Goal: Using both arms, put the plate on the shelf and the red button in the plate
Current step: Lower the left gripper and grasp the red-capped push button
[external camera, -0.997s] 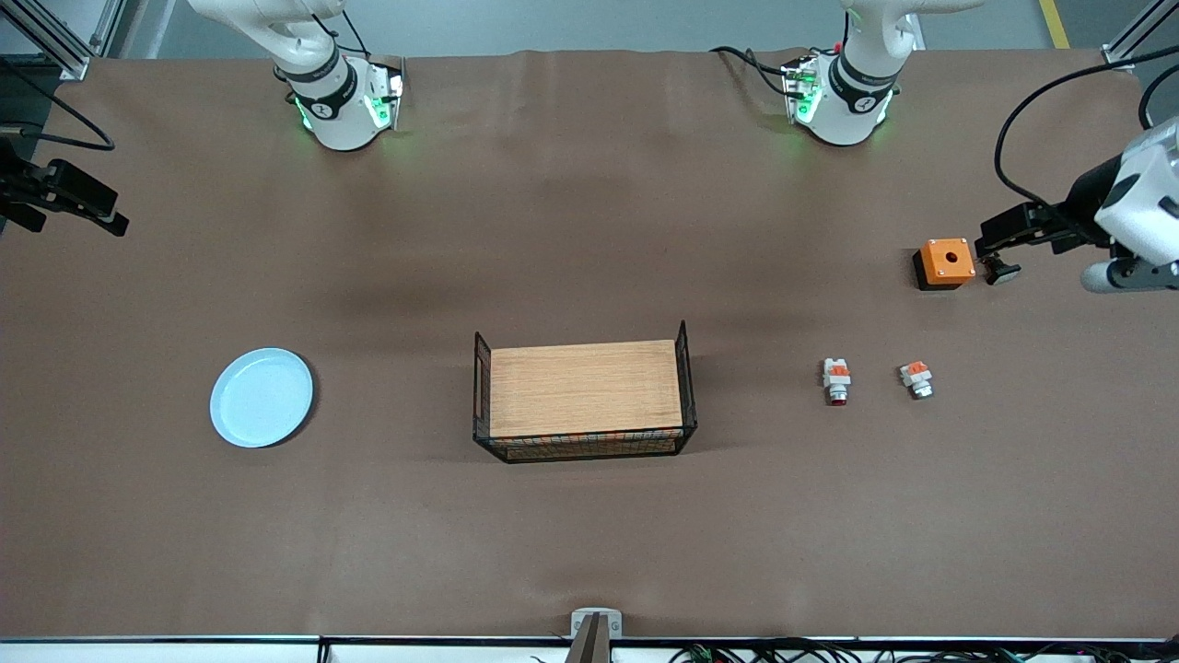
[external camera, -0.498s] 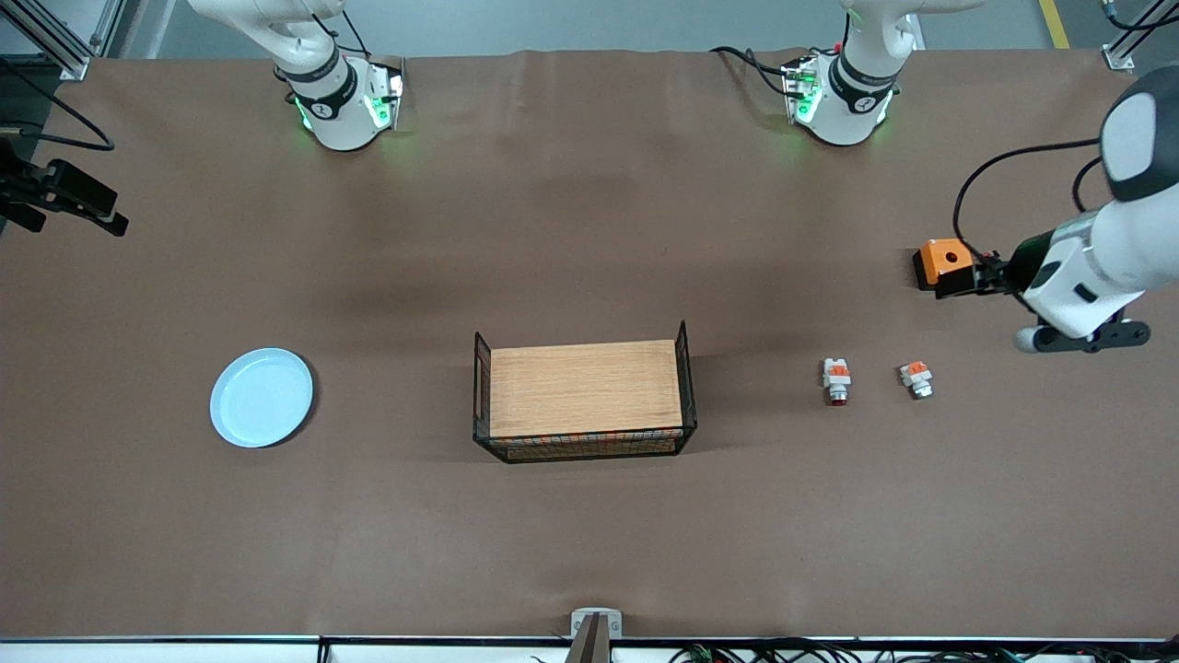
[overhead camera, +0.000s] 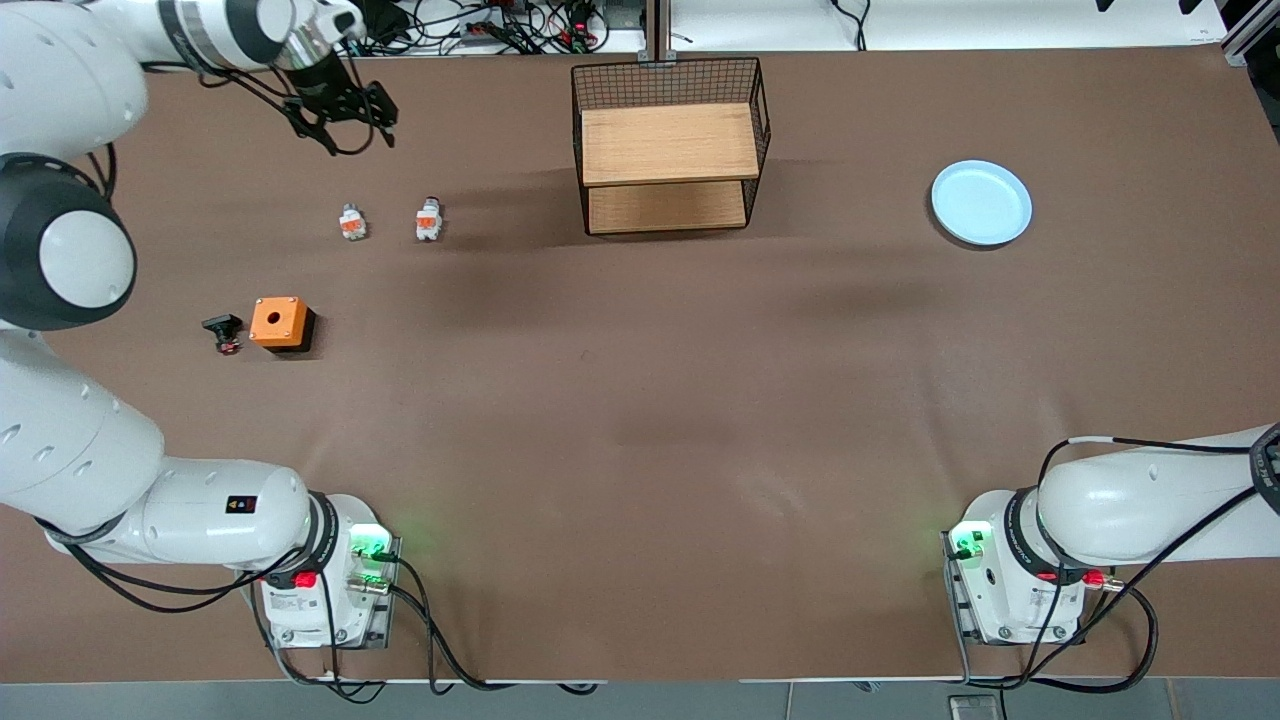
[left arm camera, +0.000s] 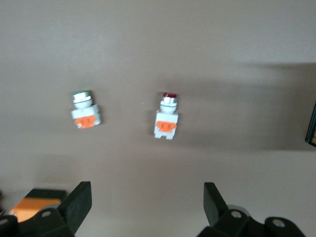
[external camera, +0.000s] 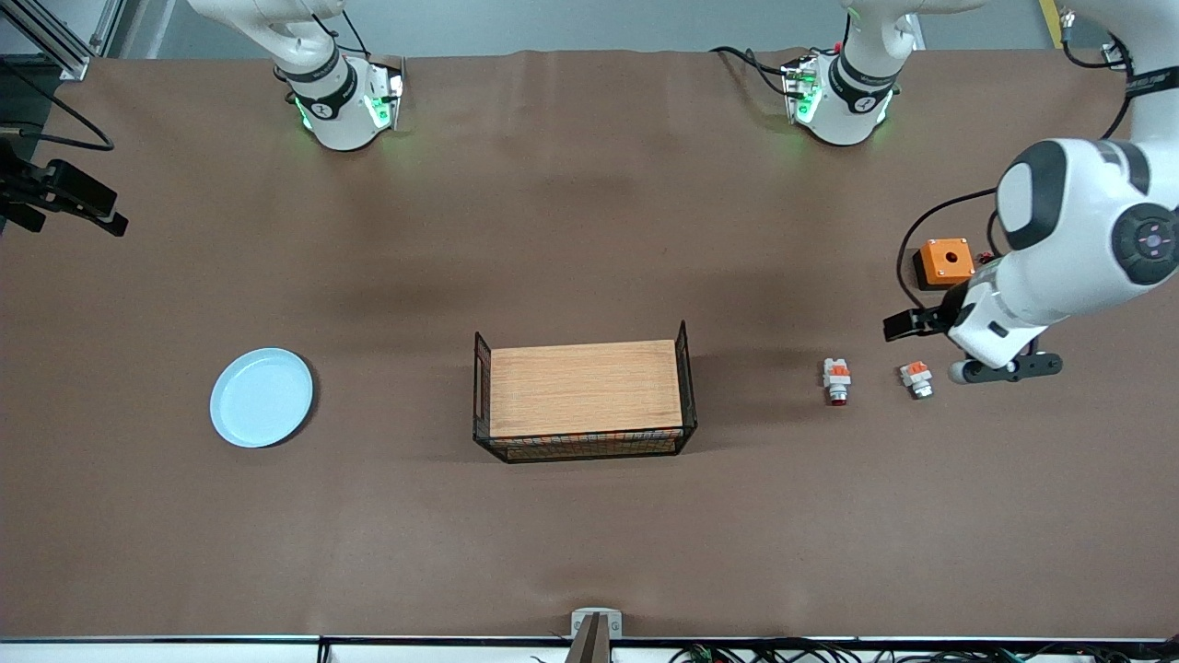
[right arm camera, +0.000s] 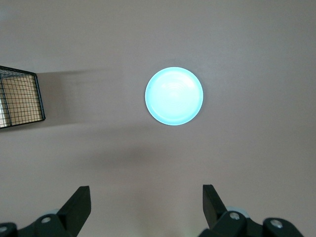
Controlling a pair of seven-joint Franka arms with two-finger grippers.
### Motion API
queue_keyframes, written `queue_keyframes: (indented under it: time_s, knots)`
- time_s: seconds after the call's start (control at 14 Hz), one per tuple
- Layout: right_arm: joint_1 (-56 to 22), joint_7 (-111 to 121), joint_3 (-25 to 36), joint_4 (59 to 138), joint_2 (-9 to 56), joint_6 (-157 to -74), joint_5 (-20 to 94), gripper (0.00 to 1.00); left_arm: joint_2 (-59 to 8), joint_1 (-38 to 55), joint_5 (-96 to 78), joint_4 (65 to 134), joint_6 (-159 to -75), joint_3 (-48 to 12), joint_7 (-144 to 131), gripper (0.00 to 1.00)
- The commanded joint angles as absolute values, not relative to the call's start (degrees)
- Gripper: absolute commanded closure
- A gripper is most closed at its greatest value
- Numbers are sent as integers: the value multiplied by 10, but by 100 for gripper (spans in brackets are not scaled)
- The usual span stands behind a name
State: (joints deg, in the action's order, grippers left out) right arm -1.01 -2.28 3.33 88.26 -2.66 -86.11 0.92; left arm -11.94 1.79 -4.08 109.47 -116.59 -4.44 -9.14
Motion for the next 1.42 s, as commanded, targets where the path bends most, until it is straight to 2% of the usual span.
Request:
queue_keyframes:
  time_s: [0.0, 0.14, 0.57, 1.35]
  knots:
    - [-9, -17, 33, 897, -43, -864, 7, 0, -148, 21, -48, 1106, -1227, -51, -96, 0]
    - [-9, -17, 33, 897, -42, -865, 7, 0, -171, 21, -47, 1118, -1278, -59, -95, 0]
    - [-9, -17, 33, 897, -42, -864, 7, 0, -249, 29, -7, 1119, -1363, -64, -83, 0]
    - [-5, -18, 36, 888, -37, -850, -11, 0, -316, 40, 38, 1118, -1414, -65, -83, 0]
